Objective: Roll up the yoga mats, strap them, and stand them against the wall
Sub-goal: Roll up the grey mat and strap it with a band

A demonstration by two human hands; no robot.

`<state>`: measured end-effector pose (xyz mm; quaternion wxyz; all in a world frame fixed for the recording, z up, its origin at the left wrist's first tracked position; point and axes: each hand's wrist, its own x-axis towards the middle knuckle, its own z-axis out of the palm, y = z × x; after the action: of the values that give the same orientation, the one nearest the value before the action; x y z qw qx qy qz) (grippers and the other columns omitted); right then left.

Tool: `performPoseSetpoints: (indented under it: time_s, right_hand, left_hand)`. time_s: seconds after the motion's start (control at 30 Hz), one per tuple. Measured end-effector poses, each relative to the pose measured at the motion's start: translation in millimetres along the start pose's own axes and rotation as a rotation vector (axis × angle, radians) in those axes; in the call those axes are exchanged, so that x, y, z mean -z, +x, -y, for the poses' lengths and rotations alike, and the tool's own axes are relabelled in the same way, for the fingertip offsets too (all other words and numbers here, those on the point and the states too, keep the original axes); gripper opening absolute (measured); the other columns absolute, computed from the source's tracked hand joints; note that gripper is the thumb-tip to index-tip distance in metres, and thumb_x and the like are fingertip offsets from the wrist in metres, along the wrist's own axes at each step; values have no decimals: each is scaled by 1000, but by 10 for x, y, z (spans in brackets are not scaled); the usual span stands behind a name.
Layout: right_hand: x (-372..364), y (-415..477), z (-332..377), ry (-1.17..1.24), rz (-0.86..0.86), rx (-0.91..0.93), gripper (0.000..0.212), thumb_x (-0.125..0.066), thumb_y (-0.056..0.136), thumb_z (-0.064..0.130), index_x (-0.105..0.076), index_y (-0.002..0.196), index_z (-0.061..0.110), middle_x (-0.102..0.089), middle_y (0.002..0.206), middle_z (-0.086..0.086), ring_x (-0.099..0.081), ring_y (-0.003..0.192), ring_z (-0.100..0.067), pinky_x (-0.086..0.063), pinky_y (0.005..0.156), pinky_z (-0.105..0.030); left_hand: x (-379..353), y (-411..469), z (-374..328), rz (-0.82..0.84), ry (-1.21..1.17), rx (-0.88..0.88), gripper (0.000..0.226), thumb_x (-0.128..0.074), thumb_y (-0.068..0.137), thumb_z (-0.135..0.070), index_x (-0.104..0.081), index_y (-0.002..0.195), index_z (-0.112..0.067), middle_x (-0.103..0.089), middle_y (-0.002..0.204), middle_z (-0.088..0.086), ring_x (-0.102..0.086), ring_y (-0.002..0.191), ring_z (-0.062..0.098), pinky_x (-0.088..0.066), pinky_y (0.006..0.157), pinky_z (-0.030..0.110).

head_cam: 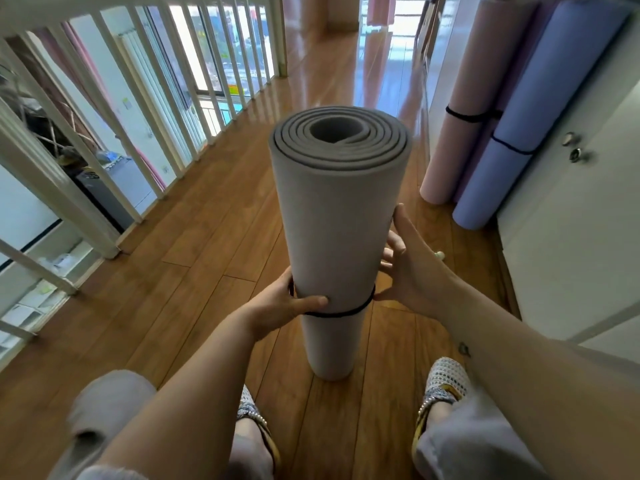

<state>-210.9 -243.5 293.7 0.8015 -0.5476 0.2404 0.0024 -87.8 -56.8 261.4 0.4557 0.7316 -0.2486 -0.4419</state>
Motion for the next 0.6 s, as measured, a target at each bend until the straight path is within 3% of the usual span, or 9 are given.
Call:
performPoseSetpoints:
  time_s: [0.1,0.23,0.33,0.43,0.47,0.53,0.6]
  right_hand:
    - [16,14,7,31,-13,-23,116,-48,52,87,-16,152,37,-21,158,-1,-21,144,-29,-24,107,-68]
    - [-28,-51,4,4,-14,-11,104,-43,62,83,-14,152,39,-21,159,-1,-20,145,-29,-24,106,-66]
    - [-78,-164,45,-87,-45,19,100,-41,65,82,-15,151,39,-21,158,-1,-20,145,-27,-19,109,-66]
    - [-169,-353,257,-191,-145,228,93,-51,63,80,-25,144,43,-25,156,4,-26,142,-23,-25,109,-62]
    - [-208,-428,366,-240,-184,332,86,-52,69,74,-26,144,43,-26,156,5,-29,140,-20,-29,108,-58]
    - [-291,-583,599,-382,-216,522,72,-51,77,62,-26,143,45,-27,155,7,-34,134,-14,-36,106,-48]
    - [-404,-763,808,-568,-164,644,66,-55,79,59,-31,139,47,-32,150,14,-36,131,-6,-39,103,-32]
  left_hand:
    - [15,-35,-3,48,-177,84,75,-77,77,-15,-32,131,-41,-46,116,-21,-47,108,7,-42,95,37]
    - [120,-103,-64,43,-325,133,87,-70,77,5,-31,147,-29,-40,142,-3,-47,124,23,-45,102,48]
    - [197,-201,-251,-104,-259,154,69,-57,85,9,-38,144,-21,-38,147,3,-47,123,24,-47,95,52]
    - [221,-371,-606,-368,-345,71,21,-43,100,-13,-56,114,-22,-52,133,6,-46,126,27,-45,92,58]
    - [225,-460,-742,-407,-447,19,19,-38,102,-27,-56,109,-23,-54,128,4,-45,127,28,-43,92,59]
    - [230,-648,-1021,-402,-547,-73,47,-32,98,-56,-50,124,-21,-51,132,5,-41,131,32,-38,96,62]
    - [216,-806,-1265,-393,-470,-94,76,-37,85,-72,-38,141,-21,-41,144,8,-37,134,34,-36,97,63]
